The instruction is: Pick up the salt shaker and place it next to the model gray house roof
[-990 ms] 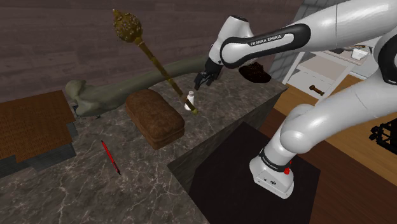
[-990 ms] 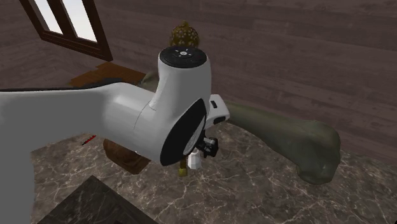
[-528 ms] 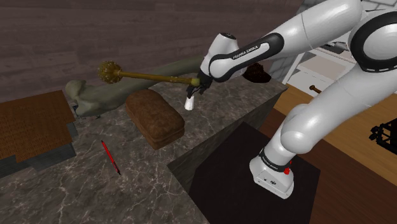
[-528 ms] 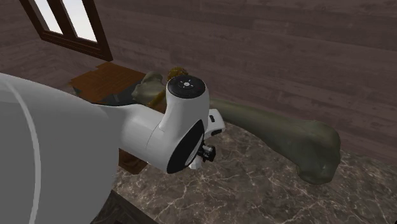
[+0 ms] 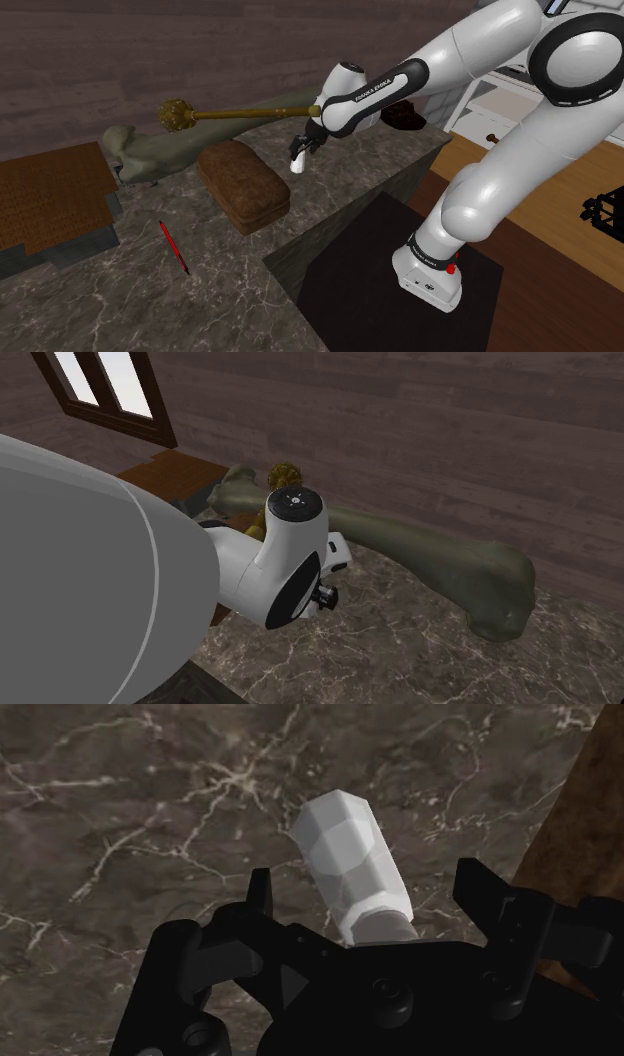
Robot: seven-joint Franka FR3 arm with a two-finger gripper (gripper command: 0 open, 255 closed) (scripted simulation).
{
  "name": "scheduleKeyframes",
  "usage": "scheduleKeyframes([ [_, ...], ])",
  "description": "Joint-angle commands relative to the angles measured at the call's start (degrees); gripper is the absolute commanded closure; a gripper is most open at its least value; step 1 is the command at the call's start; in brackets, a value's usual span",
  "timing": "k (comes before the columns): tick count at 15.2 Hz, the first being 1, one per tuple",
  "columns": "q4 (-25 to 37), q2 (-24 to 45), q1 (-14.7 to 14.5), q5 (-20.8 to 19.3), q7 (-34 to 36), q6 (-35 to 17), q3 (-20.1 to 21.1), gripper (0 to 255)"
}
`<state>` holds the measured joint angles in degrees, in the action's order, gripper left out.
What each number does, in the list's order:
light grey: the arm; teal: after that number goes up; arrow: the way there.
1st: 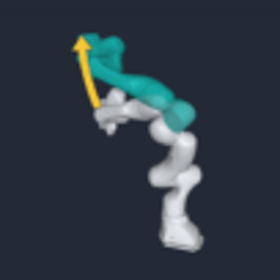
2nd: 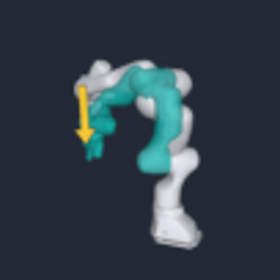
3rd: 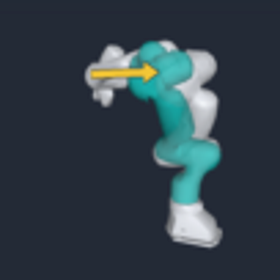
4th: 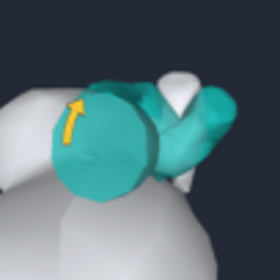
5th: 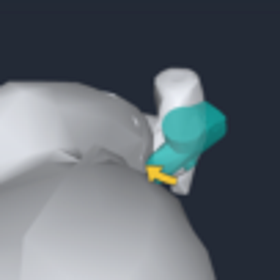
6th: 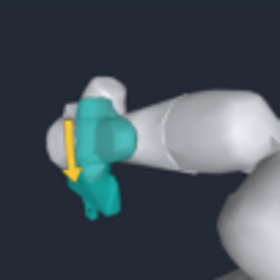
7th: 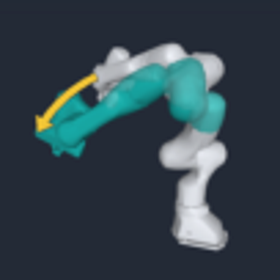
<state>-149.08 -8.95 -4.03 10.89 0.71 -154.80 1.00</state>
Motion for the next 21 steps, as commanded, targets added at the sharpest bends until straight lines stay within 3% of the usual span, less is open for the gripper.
scheduleKeyframes([
  [1, 0.0, 0.1, 0.0, 0.0, 0.0, -0.1, 0.0, 0],
  [4, 0.0, 0.1, 0.0, 0.0, 0.0, -0.1, 0.0, 0],
  [5, 0.0, 0.1, 0.0, 0.0, 0.0, -0.1, 0.0, 255],
  [14, 0.0, 0.1, 0.0, 0.0, 0.0, -0.1, 0.0, 255],
  [21, 1.9, -4.3, 0.6, -1.6, 1.5, 6.1, 0.2, 255],
])
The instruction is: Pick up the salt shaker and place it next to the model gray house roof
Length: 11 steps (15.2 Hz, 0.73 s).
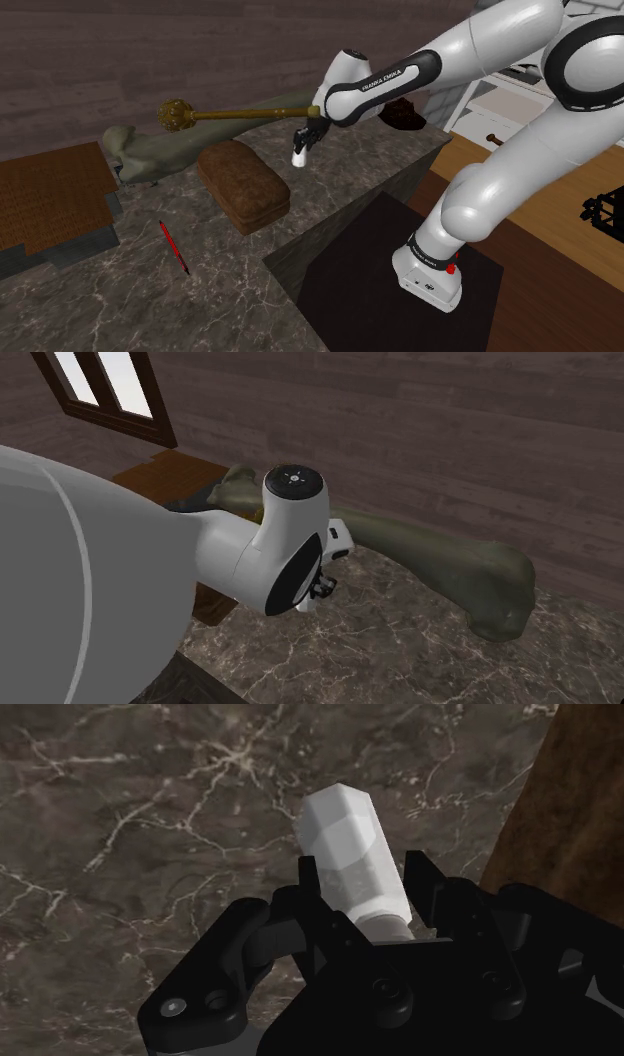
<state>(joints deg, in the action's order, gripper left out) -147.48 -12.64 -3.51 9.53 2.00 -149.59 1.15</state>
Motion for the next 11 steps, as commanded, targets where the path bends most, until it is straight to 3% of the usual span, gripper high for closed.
scheduleKeyframes([
  [1, 0.6, -1.2, 0.1, -0.4, 0.4, 1.8, 0.1, 255],
  [11, 4.6, -5.9, 0.7, -1.7, 1.8, 10.4, 0.2, 255],
])
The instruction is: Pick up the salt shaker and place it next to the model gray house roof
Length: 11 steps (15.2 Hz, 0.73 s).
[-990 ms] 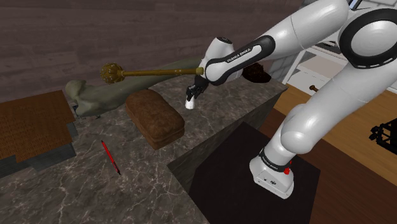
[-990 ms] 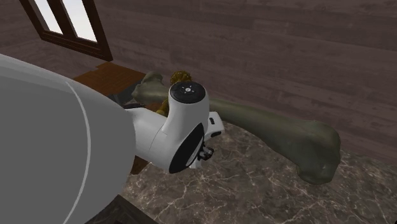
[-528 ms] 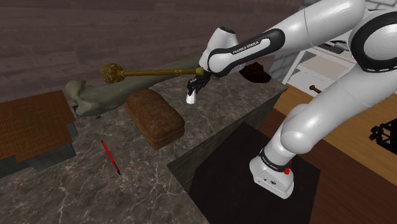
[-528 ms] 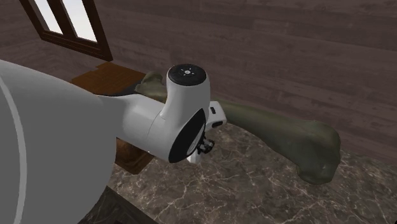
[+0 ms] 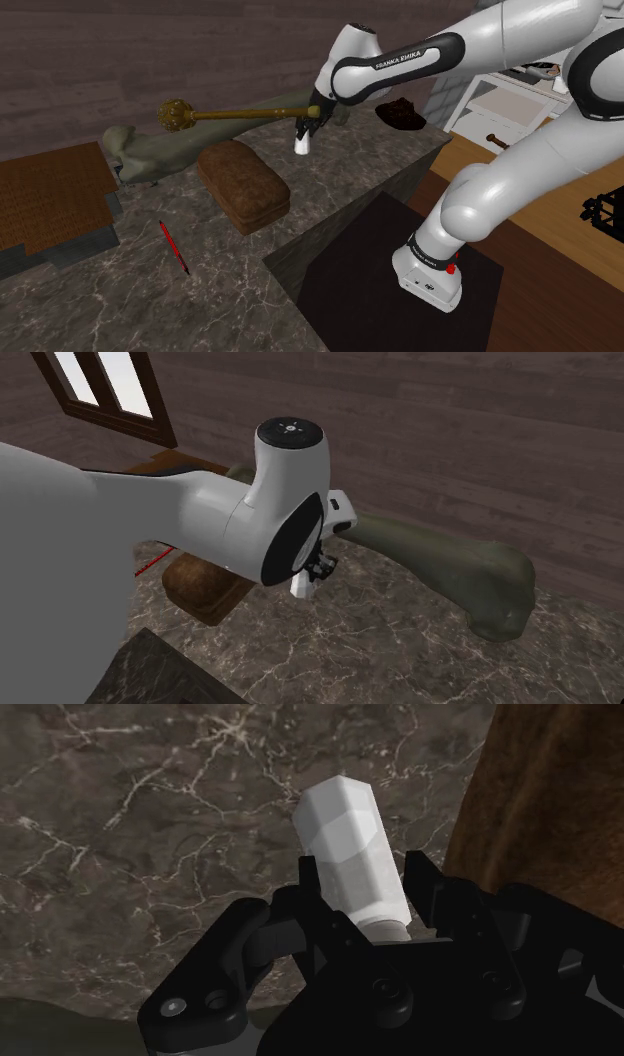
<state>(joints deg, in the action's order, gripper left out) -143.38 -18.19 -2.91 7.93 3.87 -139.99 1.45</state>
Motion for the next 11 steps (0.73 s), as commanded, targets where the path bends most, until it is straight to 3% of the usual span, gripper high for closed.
scheduleKeyframes([
  [1, 1.0, -0.7, 0.1, -0.2, 0.1, 1.7, -0.1, 255],
  [11, 6.3, -3.7, 0.5, -1.0, 1.1, 10.0, -0.1, 255],
])
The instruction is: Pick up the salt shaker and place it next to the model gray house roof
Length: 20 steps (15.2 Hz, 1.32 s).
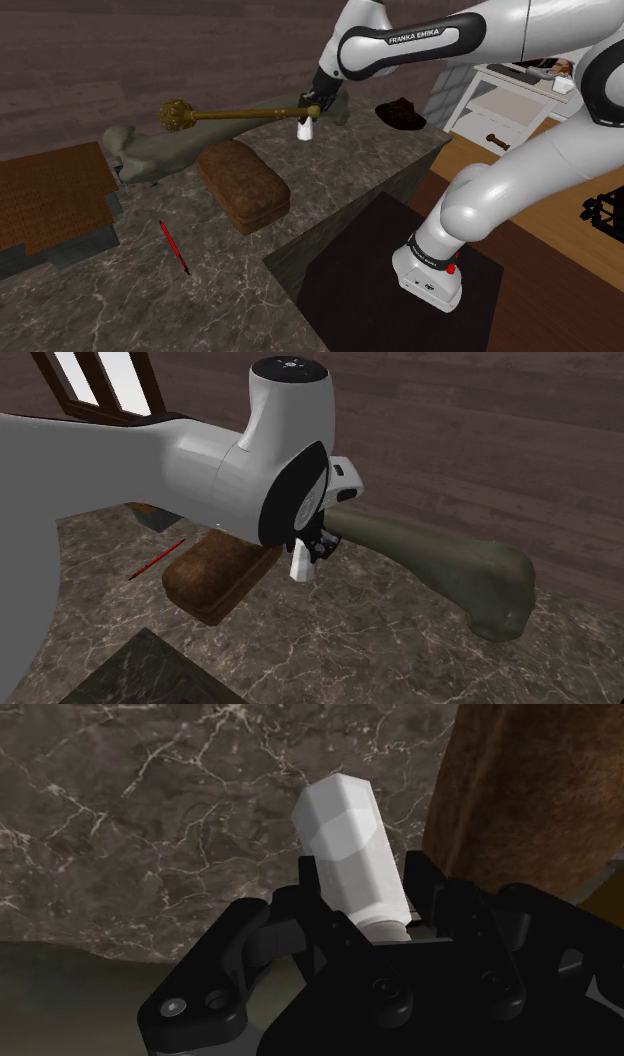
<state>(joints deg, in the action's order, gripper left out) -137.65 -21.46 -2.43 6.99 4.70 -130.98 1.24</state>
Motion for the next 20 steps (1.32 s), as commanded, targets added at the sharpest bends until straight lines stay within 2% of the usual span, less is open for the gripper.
scheduleKeyframes([
  [1, 1.1, -0.6, 0.0, -0.1, 0.3, 1.8, 0.1, 255],
  [14, 9.2, -2.2, 0.2, -0.8, 1.3, 11.4, 0.0, 255],
  [20, 11.0, -0.2, -2.3, -0.7, 10.2, 10.5, 6.5, 255],
])
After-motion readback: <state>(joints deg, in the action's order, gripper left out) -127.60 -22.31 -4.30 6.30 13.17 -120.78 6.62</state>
